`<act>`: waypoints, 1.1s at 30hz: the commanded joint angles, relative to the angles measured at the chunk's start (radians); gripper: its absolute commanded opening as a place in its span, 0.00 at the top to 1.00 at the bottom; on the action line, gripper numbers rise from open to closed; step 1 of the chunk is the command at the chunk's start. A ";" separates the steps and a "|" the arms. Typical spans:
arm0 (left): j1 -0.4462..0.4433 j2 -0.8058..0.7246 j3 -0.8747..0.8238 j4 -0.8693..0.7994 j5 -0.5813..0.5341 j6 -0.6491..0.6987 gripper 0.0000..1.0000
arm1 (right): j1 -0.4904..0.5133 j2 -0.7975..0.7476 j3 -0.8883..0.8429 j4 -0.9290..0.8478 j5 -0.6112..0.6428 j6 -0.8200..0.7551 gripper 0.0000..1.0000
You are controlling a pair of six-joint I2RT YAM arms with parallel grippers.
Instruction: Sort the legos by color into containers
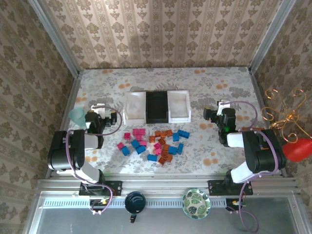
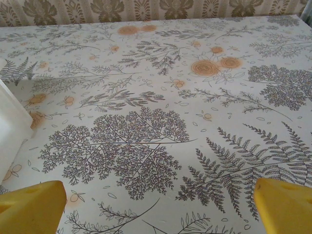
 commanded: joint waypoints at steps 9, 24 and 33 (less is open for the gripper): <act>-0.020 -0.006 0.016 0.016 -0.039 0.028 0.00 | -0.002 -0.002 0.010 0.010 -0.006 -0.017 0.00; -0.024 -0.006 0.019 0.011 -0.066 0.024 0.00 | -0.002 -0.001 0.008 0.012 -0.007 -0.017 0.00; -0.009 -0.005 0.026 0.000 -0.063 0.007 0.00 | -0.003 -0.001 0.011 0.010 -0.010 -0.016 0.00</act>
